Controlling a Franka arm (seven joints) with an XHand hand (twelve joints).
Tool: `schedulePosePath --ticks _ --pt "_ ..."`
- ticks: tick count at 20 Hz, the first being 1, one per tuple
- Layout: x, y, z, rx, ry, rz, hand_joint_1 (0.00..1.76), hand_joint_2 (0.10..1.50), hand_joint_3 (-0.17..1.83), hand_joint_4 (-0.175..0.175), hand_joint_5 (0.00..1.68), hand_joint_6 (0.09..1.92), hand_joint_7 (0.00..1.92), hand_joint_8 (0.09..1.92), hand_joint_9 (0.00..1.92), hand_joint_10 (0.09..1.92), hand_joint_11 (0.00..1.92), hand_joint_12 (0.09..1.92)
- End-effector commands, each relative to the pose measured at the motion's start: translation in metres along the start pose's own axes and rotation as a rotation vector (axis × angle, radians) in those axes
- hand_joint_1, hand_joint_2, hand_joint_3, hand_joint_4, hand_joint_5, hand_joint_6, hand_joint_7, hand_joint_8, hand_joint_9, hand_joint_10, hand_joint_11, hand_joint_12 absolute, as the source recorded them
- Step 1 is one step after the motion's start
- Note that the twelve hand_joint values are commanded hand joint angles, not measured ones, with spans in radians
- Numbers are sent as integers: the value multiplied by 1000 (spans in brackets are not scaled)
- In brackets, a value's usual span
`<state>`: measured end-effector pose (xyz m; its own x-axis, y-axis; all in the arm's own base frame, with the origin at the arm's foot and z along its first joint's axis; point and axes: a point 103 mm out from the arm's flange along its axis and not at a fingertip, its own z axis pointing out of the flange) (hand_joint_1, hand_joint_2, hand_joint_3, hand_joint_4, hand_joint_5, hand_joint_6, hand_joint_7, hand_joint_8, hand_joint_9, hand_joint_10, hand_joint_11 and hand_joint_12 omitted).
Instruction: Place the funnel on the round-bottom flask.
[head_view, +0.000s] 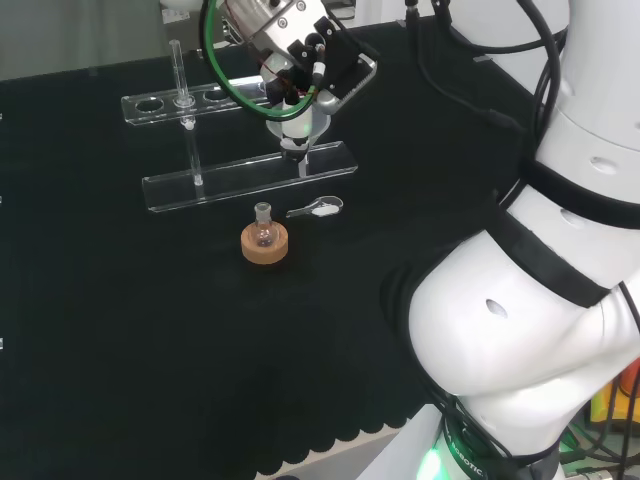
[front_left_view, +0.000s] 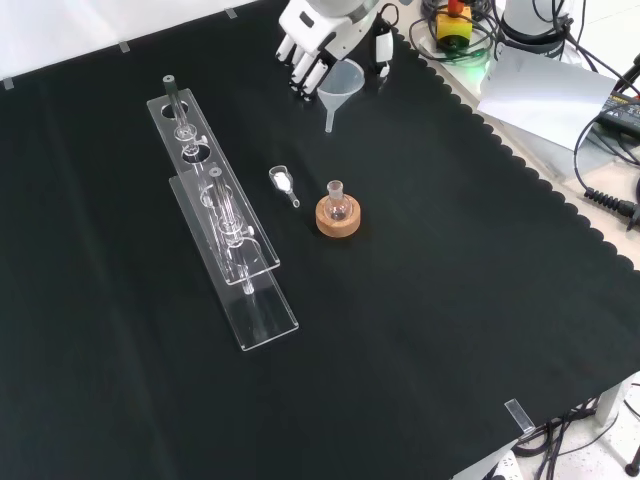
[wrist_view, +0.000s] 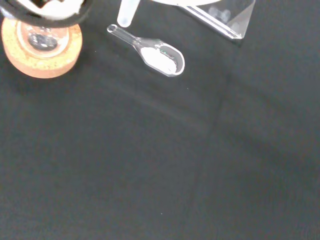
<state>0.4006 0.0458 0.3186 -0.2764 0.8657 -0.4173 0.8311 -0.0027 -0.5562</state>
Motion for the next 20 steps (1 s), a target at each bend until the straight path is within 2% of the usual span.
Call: schedulePosePath --ticks 1,9,20 --pt "36 19 -8 7 -41 -54 862 735 610 -18 452 747 336 724 966 710 430 1283" --pt "45 26 -10 6 -46 -79 860 736 612 -18 453 751 336 723 965 712 430 1283" --pt "50 29 -12 14 -47 -79 858 738 614 -18 454 755 336 723 963 714 431 1282"
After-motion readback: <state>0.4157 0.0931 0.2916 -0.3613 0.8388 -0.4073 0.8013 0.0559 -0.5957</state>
